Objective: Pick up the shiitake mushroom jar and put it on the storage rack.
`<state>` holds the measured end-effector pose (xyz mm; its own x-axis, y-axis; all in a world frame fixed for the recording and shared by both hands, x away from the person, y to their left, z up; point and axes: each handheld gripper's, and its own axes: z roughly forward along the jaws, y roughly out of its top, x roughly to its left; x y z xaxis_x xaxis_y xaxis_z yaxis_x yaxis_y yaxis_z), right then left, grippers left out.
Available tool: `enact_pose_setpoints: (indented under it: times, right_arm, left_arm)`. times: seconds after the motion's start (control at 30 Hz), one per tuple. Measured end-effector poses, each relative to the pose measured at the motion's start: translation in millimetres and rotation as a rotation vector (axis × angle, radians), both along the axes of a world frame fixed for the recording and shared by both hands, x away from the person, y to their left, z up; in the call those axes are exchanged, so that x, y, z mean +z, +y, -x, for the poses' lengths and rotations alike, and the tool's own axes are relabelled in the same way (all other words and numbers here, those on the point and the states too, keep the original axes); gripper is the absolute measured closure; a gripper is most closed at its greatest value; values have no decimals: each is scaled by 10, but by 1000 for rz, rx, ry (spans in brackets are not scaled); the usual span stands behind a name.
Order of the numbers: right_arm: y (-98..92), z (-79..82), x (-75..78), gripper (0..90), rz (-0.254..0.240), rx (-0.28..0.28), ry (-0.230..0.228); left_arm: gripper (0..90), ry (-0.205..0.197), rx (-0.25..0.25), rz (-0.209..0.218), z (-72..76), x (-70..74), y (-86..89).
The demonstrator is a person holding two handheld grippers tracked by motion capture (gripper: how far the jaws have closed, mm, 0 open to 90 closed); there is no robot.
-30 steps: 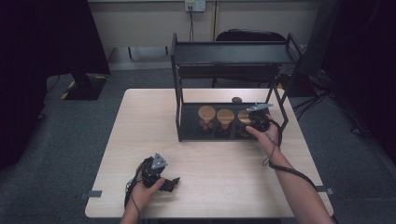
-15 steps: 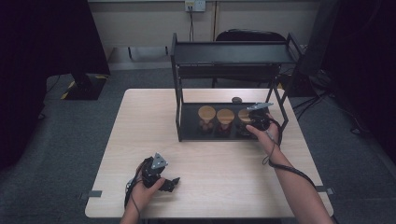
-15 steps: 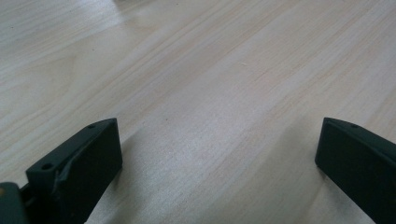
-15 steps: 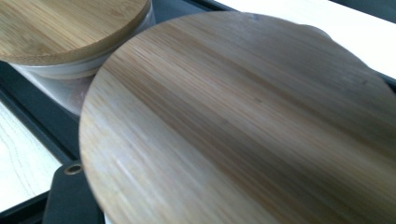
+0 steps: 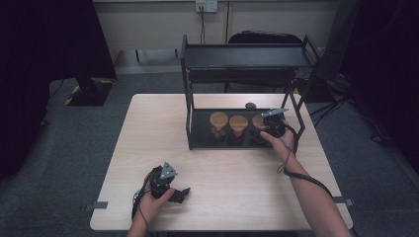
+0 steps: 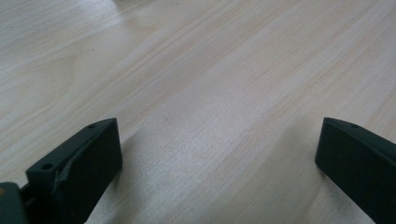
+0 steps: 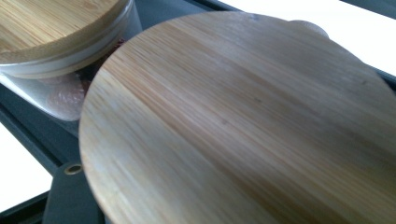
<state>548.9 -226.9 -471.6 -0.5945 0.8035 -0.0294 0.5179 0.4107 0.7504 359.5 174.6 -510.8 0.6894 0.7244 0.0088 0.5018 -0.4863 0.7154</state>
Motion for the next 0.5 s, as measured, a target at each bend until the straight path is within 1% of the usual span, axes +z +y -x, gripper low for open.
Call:
enact_pose_setpoints:
  times: [0.13, 0.27, 0.5]
  right_arm:
    - [5, -9, -14, 255, -2, -2, 6]
    - [9, -26, -18, 255, -1, -2, 2]
    - [12, -49, -29, 255, -20, -7, 4]
  left_arm:
    - [2, 0, 0, 0, 0, 0, 0]
    - [2, 0, 0, 0, 0, 0, 0]
    - [2, 0, 0, 0, 0, 0, 0]
